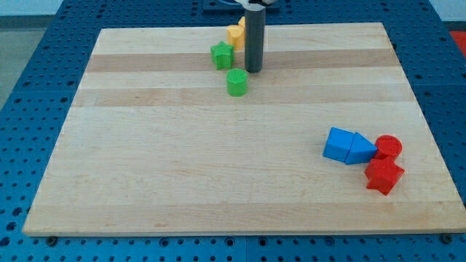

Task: Move the green circle left to the red star

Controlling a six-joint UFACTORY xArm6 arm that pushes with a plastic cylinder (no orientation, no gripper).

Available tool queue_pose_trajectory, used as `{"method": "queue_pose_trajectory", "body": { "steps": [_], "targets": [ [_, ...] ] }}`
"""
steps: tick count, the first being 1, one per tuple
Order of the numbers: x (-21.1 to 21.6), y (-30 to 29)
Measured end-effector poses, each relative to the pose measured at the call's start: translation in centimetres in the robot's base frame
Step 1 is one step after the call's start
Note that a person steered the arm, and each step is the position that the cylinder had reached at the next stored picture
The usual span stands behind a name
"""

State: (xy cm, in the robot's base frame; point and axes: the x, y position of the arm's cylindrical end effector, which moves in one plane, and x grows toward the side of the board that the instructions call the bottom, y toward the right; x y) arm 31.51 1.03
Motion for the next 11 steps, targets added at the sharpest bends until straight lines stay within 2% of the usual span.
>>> {"method": "queue_pose_trajectory", "body": {
  "steps": [2,3,5,6,7,8,9,10,11],
  "targets": [
    [12.7,-0.9],
    [15.3,-0.6],
    [8.4,-1.8],
    [10.5,-6.3],
    [16.5,-5.5],
    [20.8,-4.5],
    [19.0,-5.2],
    [19.9,-6.0],
    [22.5,-3.4]
  ]
}}
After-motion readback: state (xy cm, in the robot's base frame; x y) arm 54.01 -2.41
